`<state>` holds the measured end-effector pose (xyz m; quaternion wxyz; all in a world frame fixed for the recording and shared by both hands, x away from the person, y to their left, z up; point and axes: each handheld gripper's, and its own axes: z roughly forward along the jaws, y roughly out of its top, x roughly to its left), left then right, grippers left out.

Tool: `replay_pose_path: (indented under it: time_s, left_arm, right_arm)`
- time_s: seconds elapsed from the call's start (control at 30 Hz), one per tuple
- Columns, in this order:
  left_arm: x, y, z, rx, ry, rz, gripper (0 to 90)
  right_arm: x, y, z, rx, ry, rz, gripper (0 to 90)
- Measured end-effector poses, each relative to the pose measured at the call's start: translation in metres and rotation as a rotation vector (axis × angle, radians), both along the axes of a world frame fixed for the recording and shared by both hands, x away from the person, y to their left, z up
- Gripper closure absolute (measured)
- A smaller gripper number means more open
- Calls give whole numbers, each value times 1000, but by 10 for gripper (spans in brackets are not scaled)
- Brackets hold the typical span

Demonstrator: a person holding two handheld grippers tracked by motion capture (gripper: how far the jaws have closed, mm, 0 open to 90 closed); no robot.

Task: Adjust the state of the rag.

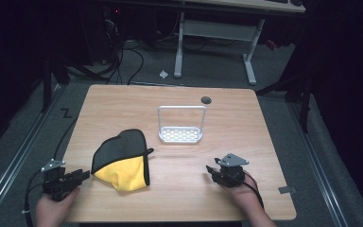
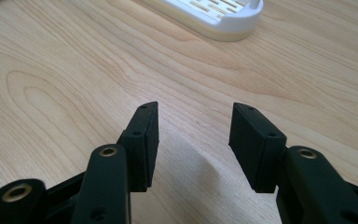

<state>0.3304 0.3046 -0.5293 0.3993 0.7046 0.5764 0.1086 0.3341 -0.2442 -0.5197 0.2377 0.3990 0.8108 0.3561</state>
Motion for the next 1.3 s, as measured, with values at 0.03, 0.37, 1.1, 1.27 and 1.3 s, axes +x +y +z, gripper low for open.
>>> replay_pose_path:
  time_s: [0.03, 0.37, 1.1, 1.27, 1.3]
  left_arm:
    - [0, 0, 0, -2, -3, 1, 599]
    - [-1, 8, 2, -27, -20, 12, 604]
    - [5, -26, 26, 23, -151, -49, 864]
    - [11, -33, 15, 38, -99, -75, 864]
    - [12, -35, 13, 45, -90, -82, 867]
  right_arm:
    - [1, 0, -1, 2, 6, 0, 530]
    - [1, 1, -3, -13, 6, -5, 523]
    - [3, 7, -5, -11, 15, 7, 523]
    - [2, 6, -5, -12, 15, 11, 524]
    - [2, 5, -5, -5, 18, 13, 524]
